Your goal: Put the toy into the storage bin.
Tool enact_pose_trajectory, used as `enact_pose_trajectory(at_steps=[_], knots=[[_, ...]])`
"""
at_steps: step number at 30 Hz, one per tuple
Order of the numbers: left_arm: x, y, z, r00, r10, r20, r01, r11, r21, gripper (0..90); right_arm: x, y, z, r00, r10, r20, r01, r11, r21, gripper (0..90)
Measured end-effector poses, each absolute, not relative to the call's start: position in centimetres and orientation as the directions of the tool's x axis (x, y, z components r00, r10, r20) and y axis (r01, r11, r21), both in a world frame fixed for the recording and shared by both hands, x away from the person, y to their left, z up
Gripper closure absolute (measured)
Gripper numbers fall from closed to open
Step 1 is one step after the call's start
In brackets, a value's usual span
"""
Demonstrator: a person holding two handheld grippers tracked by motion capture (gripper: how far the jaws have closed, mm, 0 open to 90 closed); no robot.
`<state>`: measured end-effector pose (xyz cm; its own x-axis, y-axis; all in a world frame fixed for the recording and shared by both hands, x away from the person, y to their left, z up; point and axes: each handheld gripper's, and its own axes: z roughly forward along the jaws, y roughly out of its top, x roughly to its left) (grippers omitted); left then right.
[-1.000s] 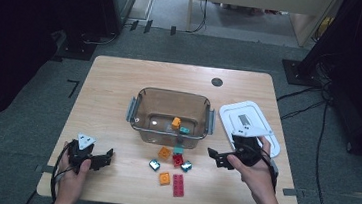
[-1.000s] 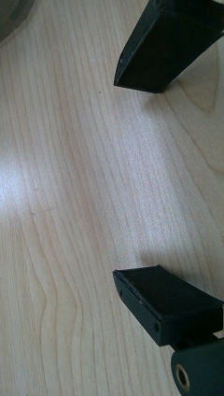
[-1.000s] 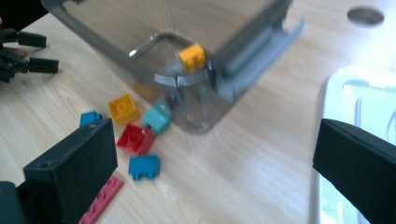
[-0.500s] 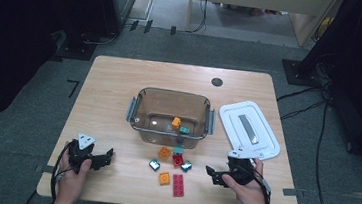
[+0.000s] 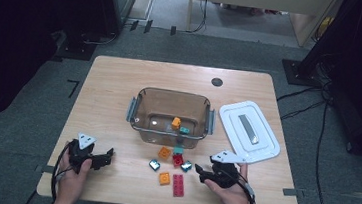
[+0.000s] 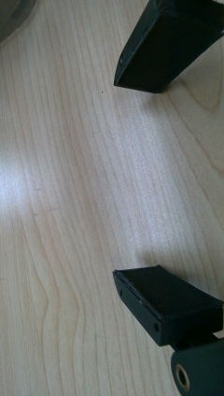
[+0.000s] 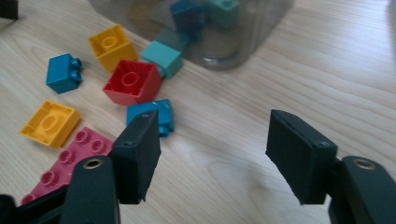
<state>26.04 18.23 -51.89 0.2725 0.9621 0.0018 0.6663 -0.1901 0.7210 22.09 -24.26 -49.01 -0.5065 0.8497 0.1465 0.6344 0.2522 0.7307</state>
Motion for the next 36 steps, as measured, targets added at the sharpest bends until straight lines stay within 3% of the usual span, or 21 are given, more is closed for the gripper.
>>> enact_pose_trajectory(at_steps=[16, 20, 26, 36], knots=[[26.1, 18.2, -51.9, 0.272, 0.962, 0.002, 0.666, -0.190, 0.721, 7.3, 22.5, -20.0, -51.0, -0.565, 0.815, 0.130, 0.629, 0.323, 0.708, 48.6], [26.1, 18.2, -51.9, 0.272, 0.962, 0.002, 0.666, -0.190, 0.721, 7.3, 22.6, -19.7, -51.3, -0.576, 0.811, 0.104, 0.613, 0.344, 0.711, 56.6], [26.1, 18.2, -51.9, 0.272, 0.962, 0.002, 0.666, -0.190, 0.721, 7.3, 22.7, -20.4, -51.2, -0.589, 0.805, 0.078, 0.597, 0.367, 0.713, 60.1], [26.1, 18.2, -51.9, 0.272, 0.962, 0.002, 0.667, -0.190, 0.721, 7.3, 22.9, -24.9, -49.7, -0.515, 0.850, 0.109, 0.642, 0.298, 0.707, 60.1]])
